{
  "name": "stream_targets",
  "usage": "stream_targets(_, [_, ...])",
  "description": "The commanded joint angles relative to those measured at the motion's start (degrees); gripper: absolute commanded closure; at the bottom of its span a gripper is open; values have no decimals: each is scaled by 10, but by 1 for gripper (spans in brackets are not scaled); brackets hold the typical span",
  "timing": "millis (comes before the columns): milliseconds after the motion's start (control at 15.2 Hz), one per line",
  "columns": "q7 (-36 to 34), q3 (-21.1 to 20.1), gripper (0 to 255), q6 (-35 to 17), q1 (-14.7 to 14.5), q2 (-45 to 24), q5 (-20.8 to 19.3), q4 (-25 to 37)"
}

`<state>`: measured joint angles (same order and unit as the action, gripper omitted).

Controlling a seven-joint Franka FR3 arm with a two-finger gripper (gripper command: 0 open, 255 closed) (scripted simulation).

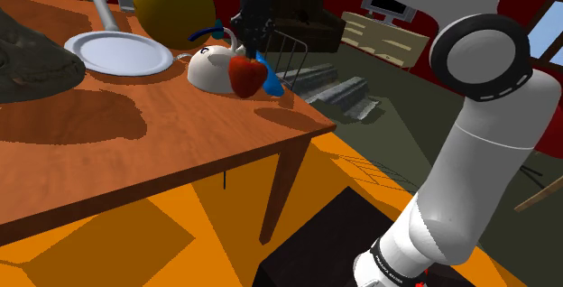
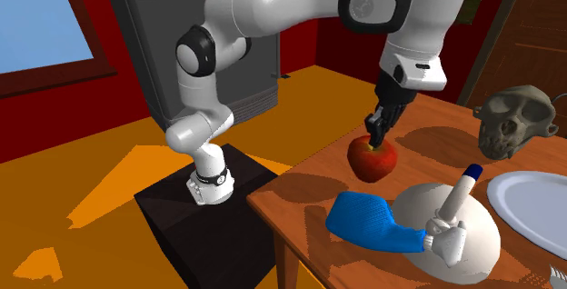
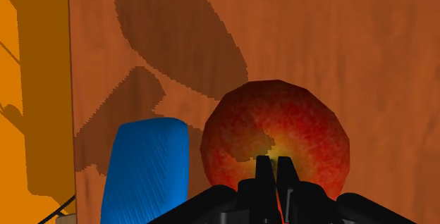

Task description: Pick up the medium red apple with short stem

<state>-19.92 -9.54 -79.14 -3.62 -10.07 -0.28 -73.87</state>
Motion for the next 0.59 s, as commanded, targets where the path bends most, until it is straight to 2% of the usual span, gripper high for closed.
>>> stream_targets(0, [-1,0,255,18,-1,-7,-1,25])
stream_targets(396, [-5,-2,255,83,-7,-42,-7,124])
stream_targets(528, [-5,-2,255,85,-7,-43,-7,127])
